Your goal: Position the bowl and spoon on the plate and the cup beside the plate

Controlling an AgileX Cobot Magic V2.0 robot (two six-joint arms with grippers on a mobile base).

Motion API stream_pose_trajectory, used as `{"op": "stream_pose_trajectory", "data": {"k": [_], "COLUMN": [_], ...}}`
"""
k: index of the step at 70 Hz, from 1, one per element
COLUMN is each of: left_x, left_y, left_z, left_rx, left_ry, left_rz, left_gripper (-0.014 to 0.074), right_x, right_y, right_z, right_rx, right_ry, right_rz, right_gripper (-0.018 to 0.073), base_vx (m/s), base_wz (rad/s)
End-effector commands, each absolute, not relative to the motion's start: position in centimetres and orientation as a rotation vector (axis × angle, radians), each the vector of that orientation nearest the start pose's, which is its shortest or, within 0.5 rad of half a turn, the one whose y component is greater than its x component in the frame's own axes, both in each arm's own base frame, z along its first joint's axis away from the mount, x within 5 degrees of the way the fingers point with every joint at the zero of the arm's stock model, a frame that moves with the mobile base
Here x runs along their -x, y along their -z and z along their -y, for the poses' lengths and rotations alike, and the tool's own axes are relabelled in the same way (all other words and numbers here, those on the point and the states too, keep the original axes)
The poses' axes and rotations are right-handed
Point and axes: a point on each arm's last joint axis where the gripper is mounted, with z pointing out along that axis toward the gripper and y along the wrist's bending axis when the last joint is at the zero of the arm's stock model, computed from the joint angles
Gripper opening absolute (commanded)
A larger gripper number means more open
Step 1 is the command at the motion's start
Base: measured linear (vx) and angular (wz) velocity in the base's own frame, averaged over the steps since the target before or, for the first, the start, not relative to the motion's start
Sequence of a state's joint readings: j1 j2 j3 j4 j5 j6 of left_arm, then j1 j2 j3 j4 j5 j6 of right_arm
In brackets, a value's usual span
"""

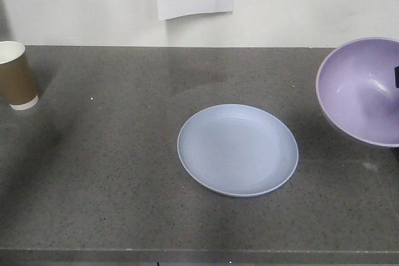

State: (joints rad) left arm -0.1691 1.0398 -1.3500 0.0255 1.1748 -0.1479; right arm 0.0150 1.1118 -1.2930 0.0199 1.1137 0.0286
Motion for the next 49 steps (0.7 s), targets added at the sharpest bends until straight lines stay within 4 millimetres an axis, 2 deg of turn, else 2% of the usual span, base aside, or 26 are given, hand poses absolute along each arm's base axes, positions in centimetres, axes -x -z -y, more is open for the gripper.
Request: {"op": "stream_pose_trajectory", "data": {"k": [1, 49], "left_x": [-17.46, -17.46], "left_y": [-45.22, -45.22], "left_z": [2.89, 2.89], "left_rx": [-0.019, -0.019], "left_ry": [0.149, 0.149], "left_rz": [-2.264, -2.264], "left_gripper": [-0.0006, -0.0006], "right_x": [-20.27, -20.27], "right_y": [-42.91, -42.91], "right_z": [-0.45, -0.45], "right_rx": [-0.017, -0.017], "right_ry": [-0.048, -0.048], "right_rz": [-2.311, -2.311], "right_gripper": [-0.0010, -0.0010], "base_vx": [0.00, 0.01], "base_wz": [0.00, -0.05]}}
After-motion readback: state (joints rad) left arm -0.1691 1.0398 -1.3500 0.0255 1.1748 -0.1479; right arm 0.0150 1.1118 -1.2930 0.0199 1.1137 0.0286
